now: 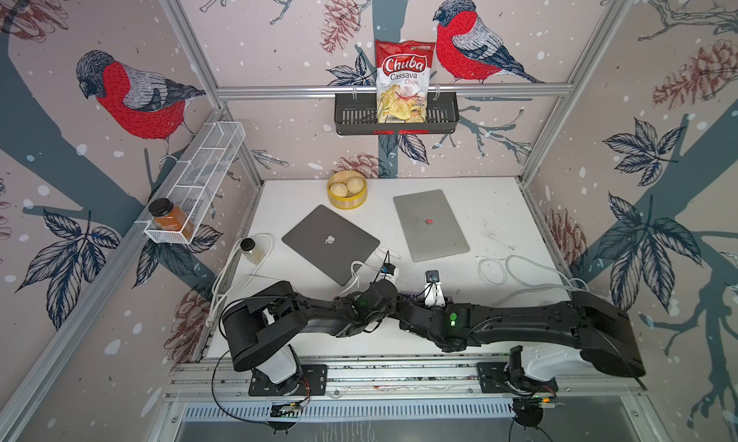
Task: Unplug the laptop charger
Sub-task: Remove the plug from the socket.
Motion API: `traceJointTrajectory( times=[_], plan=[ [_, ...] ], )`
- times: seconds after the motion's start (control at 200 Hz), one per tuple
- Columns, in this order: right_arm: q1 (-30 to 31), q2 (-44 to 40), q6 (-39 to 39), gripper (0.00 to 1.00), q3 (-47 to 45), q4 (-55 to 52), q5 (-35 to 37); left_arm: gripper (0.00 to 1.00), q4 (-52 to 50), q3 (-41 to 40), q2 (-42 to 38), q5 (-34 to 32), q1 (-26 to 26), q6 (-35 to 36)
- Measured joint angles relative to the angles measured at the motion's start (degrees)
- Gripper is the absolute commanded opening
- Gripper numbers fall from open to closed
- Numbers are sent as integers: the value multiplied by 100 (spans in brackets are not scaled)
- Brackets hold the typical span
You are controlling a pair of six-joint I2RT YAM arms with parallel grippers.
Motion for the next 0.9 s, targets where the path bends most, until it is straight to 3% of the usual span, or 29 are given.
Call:
traceJointTrajectory(
  times=[0.395,0.655,0.791,0.901],
  plan=[
    [-22,-911,120,23,-450,216,-37,30,101,0,55,-79,-7,-9],
    [-105,-944,122,23,-306,81,-7,30,83,33,44,-92,-7,-9],
    [-507,-1412,22,21,-177,-205,24,32,-175,48,-103,-109,-7,26],
    [-1296,-2135,-382,20,-313,-304,-162,33,-448,72,-267,-116,-17,131]
  ],
)
